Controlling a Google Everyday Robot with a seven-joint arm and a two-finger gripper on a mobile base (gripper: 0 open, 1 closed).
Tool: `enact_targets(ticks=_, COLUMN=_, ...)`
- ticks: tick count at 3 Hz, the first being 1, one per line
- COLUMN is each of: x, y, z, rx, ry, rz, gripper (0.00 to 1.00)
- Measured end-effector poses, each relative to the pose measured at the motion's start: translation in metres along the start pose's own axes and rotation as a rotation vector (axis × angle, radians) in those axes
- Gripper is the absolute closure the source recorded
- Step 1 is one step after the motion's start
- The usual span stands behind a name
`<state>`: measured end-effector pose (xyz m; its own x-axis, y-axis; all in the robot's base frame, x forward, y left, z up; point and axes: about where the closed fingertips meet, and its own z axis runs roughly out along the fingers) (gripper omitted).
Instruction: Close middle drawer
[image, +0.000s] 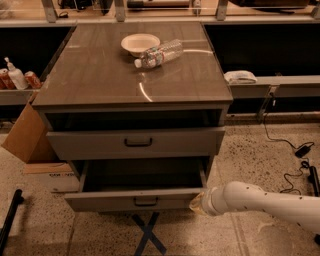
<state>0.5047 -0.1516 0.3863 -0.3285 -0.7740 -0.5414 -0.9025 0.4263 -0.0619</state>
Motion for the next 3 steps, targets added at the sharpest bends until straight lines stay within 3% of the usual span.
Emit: enact_targets(ticks=3, x=-0.033, y=-0.038, z=0.012, rx=0.015, ry=-0.007, rz=-0.056, gripper=1.0)
